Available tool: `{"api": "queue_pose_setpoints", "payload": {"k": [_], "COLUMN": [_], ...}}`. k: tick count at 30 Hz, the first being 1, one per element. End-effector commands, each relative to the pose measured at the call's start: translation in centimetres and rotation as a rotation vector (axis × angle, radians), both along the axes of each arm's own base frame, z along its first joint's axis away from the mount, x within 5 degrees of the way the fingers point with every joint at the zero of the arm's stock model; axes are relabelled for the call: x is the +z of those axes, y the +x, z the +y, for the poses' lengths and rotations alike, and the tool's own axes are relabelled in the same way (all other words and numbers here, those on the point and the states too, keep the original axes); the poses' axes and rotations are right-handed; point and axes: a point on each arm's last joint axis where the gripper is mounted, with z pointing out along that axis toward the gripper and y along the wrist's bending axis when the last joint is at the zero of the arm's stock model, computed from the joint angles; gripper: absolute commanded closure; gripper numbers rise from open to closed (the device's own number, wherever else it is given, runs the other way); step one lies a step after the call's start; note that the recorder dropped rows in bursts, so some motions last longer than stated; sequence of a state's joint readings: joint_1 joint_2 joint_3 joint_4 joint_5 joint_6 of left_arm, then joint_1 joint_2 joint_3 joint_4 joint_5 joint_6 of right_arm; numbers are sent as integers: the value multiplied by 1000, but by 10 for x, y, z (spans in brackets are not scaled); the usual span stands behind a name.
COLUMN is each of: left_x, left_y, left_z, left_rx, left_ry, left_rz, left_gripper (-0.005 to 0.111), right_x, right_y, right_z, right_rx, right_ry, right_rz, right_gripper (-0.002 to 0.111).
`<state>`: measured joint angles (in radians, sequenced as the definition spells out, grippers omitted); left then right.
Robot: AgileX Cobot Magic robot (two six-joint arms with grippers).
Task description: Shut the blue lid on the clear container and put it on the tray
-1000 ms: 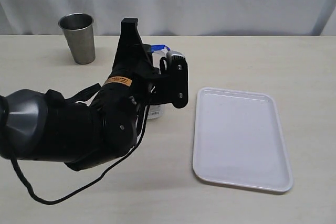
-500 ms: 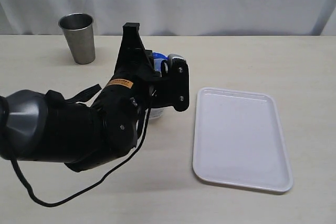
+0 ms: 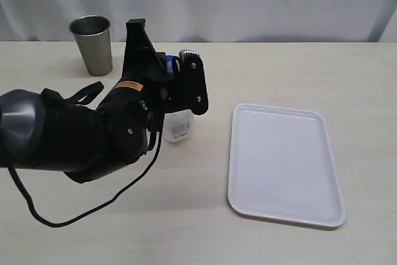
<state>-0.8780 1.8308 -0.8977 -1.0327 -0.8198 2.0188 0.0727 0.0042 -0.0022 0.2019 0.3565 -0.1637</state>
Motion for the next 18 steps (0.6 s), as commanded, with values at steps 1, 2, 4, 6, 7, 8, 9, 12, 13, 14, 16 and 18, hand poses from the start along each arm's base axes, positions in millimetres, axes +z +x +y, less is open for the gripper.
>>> {"api": "queue_pose_setpoints", "payload": {"k": [1,2,4,6,7,8,9,12,13,14,16,18], "left_x": [1,1,1,0,1,0,0,0,0,0,1,2], "left_y": [3,5,8,10,13,14,15,15,15,15,15,16], "left_z": [3,4,8,11,13,14,15,14,14,13,13,14], "left_rx": [-17,-16,-7,2,10,12,9,-5,-12,-16,-24,-14], "left_ry": [-38,-38,-37,-39,-49,-60,-67,-63,-61,-61,-58,-72], "left_rz": [3,4,8,16,15,19,23,23,22,20,13,1], "left_gripper": [107,107,107,107,107,107,107,107,107,107,107,107], "right_x": [-1,-1,-1,-1,-1,-1,-1,-1,-1,-1,-1,-1], "right_y": [0,0,0,0,0,0,0,0,0,0,0,0], "right_z": [-1,-1,-1,-1,-1,-1,-1,-1,-1,-1,-1,-1], "right_rx": [-5,-5,-5,-5,-5,-5,-5,-5,-5,-5,-5,-5], "right_ry": [-13,-13,-13,-13,-13,-13,-13,-13,-13,-13,-13,-13], "right_rz": [-2,-2,-2,-2,-2,-2,-2,-2,-2,-2,-2,-2], "right_gripper": [104,104,104,104,104,104,104,104,104,104,104,104]}}
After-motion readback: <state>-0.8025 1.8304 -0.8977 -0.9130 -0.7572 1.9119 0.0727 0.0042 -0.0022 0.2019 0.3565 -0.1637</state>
